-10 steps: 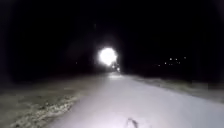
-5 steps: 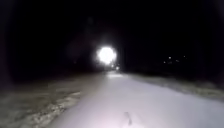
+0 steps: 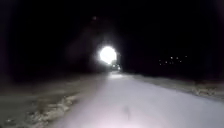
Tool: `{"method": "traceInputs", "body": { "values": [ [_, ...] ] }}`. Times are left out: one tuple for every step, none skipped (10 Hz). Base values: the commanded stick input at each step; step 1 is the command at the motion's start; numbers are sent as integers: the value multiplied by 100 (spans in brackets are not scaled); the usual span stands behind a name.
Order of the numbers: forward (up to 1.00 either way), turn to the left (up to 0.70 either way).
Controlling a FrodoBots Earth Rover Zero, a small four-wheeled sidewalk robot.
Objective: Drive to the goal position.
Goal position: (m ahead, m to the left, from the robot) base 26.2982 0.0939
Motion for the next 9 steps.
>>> {"method": "traceInputs", "body": {
  "values": [
    [100,0],
    [100,0],
    [100,0],
    [100,0],
    [100,0],
    [100,0],
    [100,0],
    [100,0],
    [100,7]
  ]
}}
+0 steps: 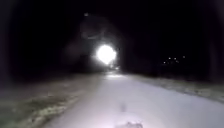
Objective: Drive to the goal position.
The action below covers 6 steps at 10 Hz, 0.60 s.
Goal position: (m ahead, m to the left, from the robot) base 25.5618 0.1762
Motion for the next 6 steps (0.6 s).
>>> {"method": "traceInputs", "body": {
  "values": [
    [100,40],
    [100,31],
    [100,0],
    [100,0],
    [100,0],
    [100,0]
  ]
}}
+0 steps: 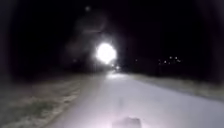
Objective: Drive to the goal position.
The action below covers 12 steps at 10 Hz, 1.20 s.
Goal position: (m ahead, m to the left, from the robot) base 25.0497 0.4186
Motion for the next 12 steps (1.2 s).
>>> {"method": "traceInputs", "body": {
  "values": [
    [100,0],
    [100,0],
    [100,0],
    [100,0],
    [100,0],
    [100,0],
    [100,0],
    [100,0],
    [100,0],
    [100,0],
    [100,0],
    [100,0]
  ]
}}
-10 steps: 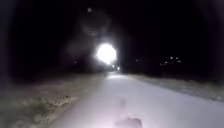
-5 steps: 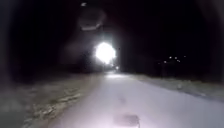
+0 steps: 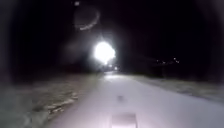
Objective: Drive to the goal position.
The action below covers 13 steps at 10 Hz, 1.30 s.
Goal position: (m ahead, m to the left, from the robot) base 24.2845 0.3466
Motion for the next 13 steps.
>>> {"method": "traceInputs", "body": {
  "values": [
    [100,0],
    [100,0],
    [100,33],
    [100,40],
    [100,40],
    [100,39],
    [100,38],
    [100,12],
    [100,0],
    [100,0],
    [100,0],
    [100,0],
    [100,0]
  ]
}}
